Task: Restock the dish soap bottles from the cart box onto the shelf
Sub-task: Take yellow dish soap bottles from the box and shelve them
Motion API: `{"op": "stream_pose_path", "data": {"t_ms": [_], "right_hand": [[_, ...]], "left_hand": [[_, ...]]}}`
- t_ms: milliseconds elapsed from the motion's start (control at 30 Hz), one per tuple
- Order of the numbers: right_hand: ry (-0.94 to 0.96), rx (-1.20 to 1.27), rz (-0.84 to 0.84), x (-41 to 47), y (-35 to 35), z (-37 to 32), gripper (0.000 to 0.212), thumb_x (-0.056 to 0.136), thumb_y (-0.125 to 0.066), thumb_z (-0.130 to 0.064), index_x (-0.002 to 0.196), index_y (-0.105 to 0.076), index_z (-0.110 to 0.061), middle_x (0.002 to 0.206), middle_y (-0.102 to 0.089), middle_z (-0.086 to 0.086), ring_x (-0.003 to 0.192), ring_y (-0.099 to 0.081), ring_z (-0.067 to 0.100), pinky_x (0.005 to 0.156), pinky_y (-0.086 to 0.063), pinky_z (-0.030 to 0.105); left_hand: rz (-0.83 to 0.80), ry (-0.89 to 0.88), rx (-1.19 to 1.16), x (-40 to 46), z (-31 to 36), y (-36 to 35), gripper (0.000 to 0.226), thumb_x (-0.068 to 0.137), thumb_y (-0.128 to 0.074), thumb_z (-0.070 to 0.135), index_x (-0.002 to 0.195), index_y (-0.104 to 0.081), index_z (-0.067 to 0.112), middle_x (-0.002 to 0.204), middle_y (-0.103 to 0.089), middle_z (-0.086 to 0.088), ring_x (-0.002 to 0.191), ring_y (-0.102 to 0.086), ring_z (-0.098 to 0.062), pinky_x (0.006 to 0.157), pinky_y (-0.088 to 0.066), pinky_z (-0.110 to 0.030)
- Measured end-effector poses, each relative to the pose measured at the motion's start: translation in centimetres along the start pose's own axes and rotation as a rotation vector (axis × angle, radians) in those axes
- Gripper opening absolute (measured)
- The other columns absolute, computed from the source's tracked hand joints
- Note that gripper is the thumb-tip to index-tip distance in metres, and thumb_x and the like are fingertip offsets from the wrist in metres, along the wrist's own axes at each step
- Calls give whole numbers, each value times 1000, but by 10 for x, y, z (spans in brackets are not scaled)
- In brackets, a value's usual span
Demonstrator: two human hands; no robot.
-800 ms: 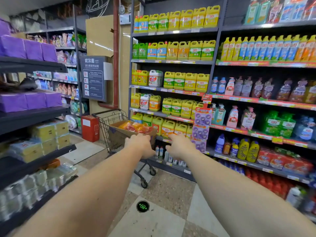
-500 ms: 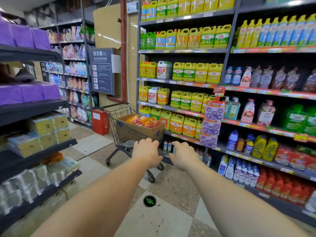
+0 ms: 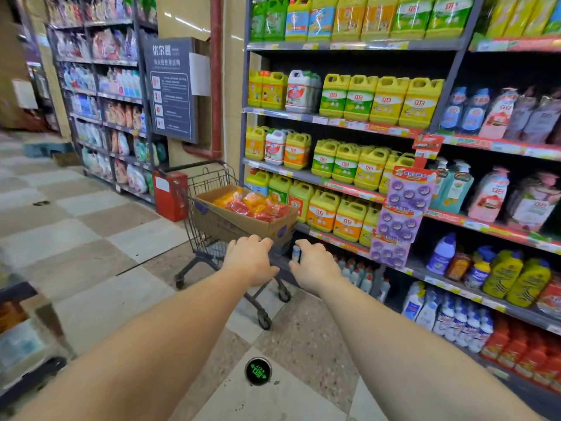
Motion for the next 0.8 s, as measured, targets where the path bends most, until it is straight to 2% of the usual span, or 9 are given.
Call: {"op": "stream_pose_path", "data": {"t_ms": [100, 400, 600, 800], "right_hand": [[-6, 2, -34, 61, -9, 7, 57, 97, -49, -40, 148, -28, -28, 144, -38, 10, 126, -44, 35, 92, -46, 44], [50, 7, -88, 271, -44, 52, 57, 97, -48, -40, 149, -26, -28, 146, -36, 11, 127, -44, 35, 99, -46, 45], [113, -37, -176, 396, -62, 83, 55, 98, -48, -39, 148, -28, -28, 143, -38, 10, 128, -43, 33, 95, -48, 44], [201, -103, -274, 517, -94, 67, 56, 98, -46, -42, 148, -27, -27, 144, -36, 11, 127, -44, 35, 96, -47, 45]], "left_hand": [[-14, 26, 1, 62, -11, -8, 69, 85, -57, 62, 143, -40, 27, 137, -50, -4, 128, -46, -29, 107, -36, -47], [-41, 89, 22, 258, -28, -62, 68, 85, -57, 60, 141, -41, 25, 138, -50, -4, 127, -47, -28, 106, -40, -46], [-78, 166, -20, 375, -40, -93, 59, 81, -59, 60, 129, -49, 28, 127, -56, -1, 118, -53, -26, 101, -43, -46], [-108, 296, -75, 469, -93, -117, 64, 85, -57, 59, 138, -44, 27, 133, -52, -3, 123, -49, -28, 105, -40, -47]]}}
Point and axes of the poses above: each hand's wrist, its own x-axis towards the middle knuckle, its own y-axis out of the back of the hand, z = x × y, the point moved 9 cm from there along x, towards the middle knuckle
